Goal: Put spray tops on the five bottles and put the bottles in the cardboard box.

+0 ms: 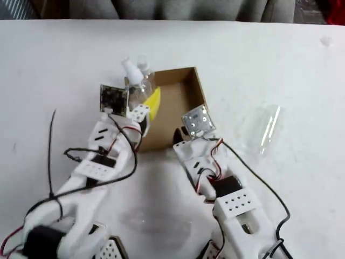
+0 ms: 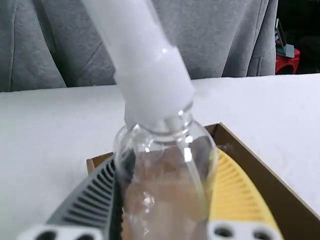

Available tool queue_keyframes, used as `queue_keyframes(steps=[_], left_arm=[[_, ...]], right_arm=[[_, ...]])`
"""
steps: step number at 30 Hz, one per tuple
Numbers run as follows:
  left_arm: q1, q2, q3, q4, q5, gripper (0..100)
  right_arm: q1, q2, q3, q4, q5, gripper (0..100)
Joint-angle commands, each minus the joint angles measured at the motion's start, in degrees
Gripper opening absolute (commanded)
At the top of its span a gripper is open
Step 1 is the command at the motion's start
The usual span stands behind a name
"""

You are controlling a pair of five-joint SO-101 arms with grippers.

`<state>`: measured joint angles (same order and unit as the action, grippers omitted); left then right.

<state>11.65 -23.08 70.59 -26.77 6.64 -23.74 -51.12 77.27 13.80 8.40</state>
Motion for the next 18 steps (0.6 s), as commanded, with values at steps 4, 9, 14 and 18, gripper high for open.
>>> queue_keyframes(steps=[4, 9, 14, 18], left_arm=[[0.31, 12.70, -4.66, -18.02, 0.18, 2], [-0.66, 19.74, -8.44, -18.81, 0.18, 2], [-1.98, 24.57, -12.22, -18.81, 0.18, 2], [-2.15, 27.03, -13.89, -18.81, 0.18, 2]], right_arm=[[0.48, -0.04, -3.08, -1.27, 0.35, 1.5], [0.92, -0.13, -3.08, -1.27, 0.35, 1.5], [0.75, -0.13, -3.08, -1.27, 0.35, 1.5], [0.66, -0.13, -3.08, -1.27, 0.35, 1.5]])
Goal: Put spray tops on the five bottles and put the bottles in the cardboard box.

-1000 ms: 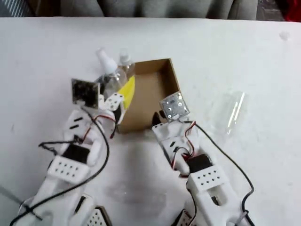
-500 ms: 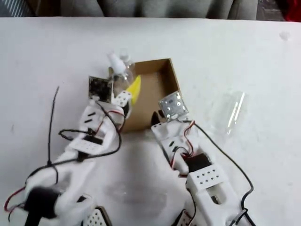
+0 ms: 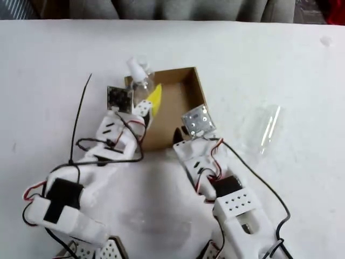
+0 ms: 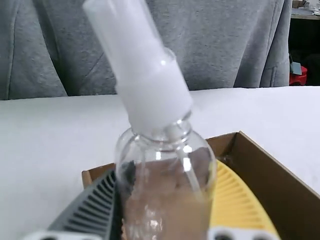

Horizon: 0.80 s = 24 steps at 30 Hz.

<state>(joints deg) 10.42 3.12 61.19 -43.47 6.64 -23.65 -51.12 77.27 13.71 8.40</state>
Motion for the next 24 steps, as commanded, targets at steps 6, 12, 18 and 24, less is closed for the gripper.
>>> queue_keyframes(steps=[6, 12, 18, 24], left_arm=[[-0.92, 4.97, -6.95, -2.11, 0.18, 2], [-0.92, 8.40, -8.70, -2.20, 0.18, 2], [-1.01, 9.36, -8.53, -2.20, 0.18, 2], [-1.01, 10.07, -8.62, -2.20, 0.18, 2]], right_arm=[[0.57, -0.13, -3.08, -1.19, 0.35, 1.5], [0.75, -0.13, -3.08, -1.19, 0.35, 1.5], [0.75, -0.13, -3.08, -1.19, 0.35, 1.5], [0.84, -0.13, -3.08, -1.19, 0.35, 1.5]])
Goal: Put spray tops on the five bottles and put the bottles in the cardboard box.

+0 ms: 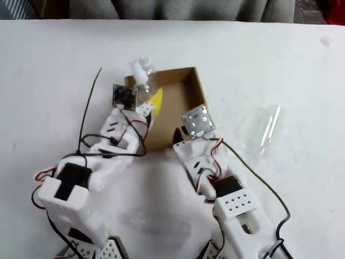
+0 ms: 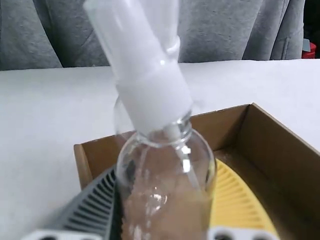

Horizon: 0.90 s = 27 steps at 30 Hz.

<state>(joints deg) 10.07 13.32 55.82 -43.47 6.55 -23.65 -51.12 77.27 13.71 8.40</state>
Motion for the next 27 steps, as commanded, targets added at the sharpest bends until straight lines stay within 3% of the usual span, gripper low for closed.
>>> queue_keyframes(steps=[1, 7, 15, 27], left_arm=[[-0.66, 0.22, -3.34, -2.20, 0.26, 2], [-1.63, 0.66, -3.43, -2.20, 0.26, 4], [-1.63, 0.84, -2.90, -1.76, 0.70, 28], [-2.15, 0.84, -1.67, -1.76, 0.70, 35]], right_arm=[[0.84, -0.13, -3.08, -1.19, 0.35, 1.5], [0.84, -0.13, -3.08, -1.19, 0.35, 1.5], [0.84, -0.13, -3.08, -1.19, 0.35, 1.5], [0.84, -0.13, -3.08, -1.19, 0.44, 1.5]])
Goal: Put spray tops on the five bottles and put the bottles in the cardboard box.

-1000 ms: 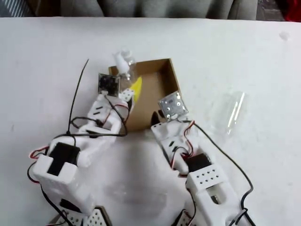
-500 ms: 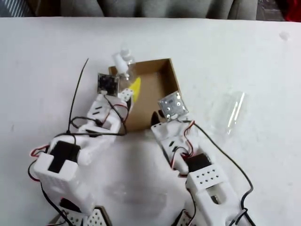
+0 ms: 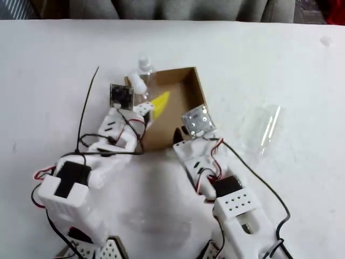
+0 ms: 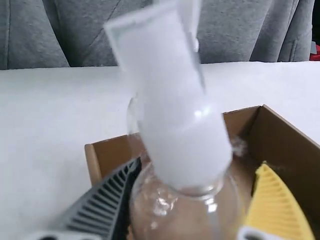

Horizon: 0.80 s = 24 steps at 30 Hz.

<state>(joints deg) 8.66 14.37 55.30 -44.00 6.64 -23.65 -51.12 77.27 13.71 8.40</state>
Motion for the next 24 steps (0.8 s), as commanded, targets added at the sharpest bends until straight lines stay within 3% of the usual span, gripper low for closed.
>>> queue_keyframes(steps=[1, 20, 24], left_arm=[[-0.75, -0.22, -1.14, -1.23, 0.62, 36], [-1.98, -1.80, -0.26, -1.14, 0.26, 38], [-2.07, -5.32, 0.62, 3.69, 0.18, 38]], right_arm=[[0.84, -0.13, -3.08, -1.19, 0.44, 1.5], [0.84, -0.13, -3.08, -1.19, 0.53, 1.5], [0.84, -0.13, -3.08, -1.19, 0.53, 1.5]])
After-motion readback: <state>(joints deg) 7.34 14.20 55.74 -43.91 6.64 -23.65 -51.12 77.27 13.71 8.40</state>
